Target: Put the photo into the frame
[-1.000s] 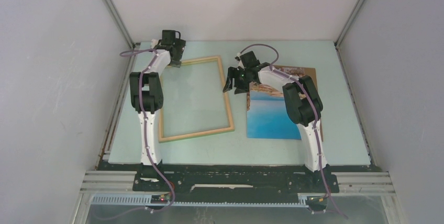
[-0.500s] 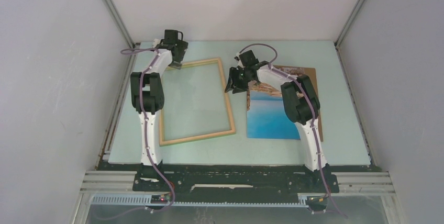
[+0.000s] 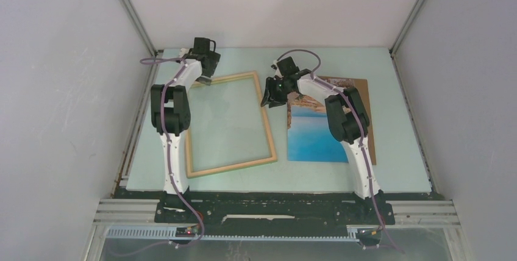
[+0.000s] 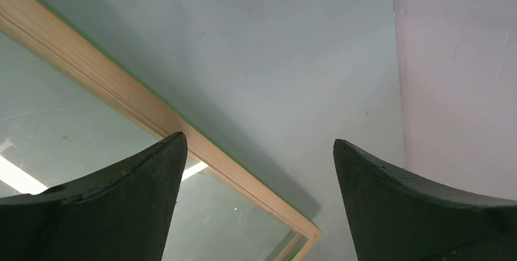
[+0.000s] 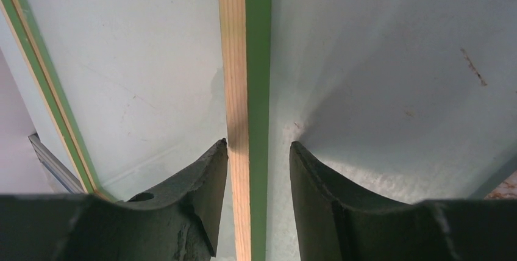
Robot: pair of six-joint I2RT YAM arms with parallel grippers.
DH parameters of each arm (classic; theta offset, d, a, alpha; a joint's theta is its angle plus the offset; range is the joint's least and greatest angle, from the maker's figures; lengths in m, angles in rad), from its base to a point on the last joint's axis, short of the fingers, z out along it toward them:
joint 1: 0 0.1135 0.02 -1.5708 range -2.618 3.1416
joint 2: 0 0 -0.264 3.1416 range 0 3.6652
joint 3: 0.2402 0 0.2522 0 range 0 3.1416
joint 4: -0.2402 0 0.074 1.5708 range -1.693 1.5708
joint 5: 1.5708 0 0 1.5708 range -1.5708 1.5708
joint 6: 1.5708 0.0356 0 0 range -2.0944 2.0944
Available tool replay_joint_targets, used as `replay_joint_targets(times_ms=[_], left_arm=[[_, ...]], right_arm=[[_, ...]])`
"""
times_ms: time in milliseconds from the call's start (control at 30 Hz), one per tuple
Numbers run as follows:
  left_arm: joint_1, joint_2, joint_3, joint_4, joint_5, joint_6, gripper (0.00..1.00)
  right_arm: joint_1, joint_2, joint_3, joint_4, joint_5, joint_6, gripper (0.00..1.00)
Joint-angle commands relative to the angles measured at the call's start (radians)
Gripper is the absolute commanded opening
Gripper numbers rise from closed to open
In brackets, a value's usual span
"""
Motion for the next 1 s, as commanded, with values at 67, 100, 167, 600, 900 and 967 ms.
replay_joint_targets(times_ms=[67,100,167,600,900,967], left_arm=[[-0.013,-0.101,-0.087,0.102,0.018,0.121,1.00],[-0.013,-0.109,-0.102,0.136,0.031,0.131,1.00],[-0.014,-0.122,-0.139,0.197,0.054,0.137,1.00],[-0.027,-0.097,-0.115,0.153,0.085,0.068,0.98],[-0.046,-0.220,-0.135,0.326,0.094,0.362,1.00],[-0.041,-0.291,-0.194,0.427,0.143,0.466,1.00]], right_arm=[[0.011,0.034,0.064,-0.024,-0.001,-0.032,0.47],[0.012,0.036,0.069,-0.026,-0.002,-0.034,0.45],[0.012,0.043,0.079,-0.026,-0.009,-0.032,0.36],[0.013,0.092,0.167,-0.062,0.012,-0.036,0.25],[0.012,0.163,0.318,-0.145,0.080,-0.078,0.32],[0.002,0.193,0.398,-0.198,0.087,-0.091,0.37]])
